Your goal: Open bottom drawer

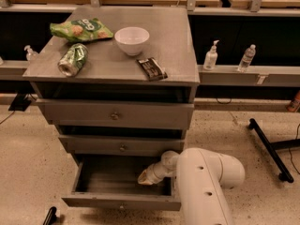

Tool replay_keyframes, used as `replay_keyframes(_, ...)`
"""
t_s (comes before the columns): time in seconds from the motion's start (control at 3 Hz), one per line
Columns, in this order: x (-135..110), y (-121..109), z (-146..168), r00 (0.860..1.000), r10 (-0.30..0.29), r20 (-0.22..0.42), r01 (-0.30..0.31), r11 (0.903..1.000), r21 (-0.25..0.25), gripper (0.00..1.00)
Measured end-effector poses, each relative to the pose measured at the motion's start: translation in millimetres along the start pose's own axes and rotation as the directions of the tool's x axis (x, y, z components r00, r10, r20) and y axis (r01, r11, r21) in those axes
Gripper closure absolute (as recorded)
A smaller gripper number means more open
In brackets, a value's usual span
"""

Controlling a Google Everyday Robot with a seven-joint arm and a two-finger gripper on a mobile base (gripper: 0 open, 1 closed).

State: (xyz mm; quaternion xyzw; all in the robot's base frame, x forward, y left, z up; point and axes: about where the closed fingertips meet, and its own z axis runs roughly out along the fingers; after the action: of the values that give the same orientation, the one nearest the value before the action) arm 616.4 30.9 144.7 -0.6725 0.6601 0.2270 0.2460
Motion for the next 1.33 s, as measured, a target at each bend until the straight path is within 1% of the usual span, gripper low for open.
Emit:
replay_keyframes(0.33,-4.5,8.5,20.3,0.999,0.017,0.040,-0.016,0.9992,-0.038,1.00)
replay_keyframes(0.67,-1.6,47.3,35.8,0.992,0.093,0.084,-0.084,0.9906,-0.108,1.00)
replay_keyframes(1.0,4.4,63.1,31.3,0.988,0.130,0.083,-0.120,0.9852,-0.123,1.00)
replay_keyframes(1.33,4.4,63.1,31.3,0.988,0.130,0.083,-0.120,0.9852,-0.123,1.00)
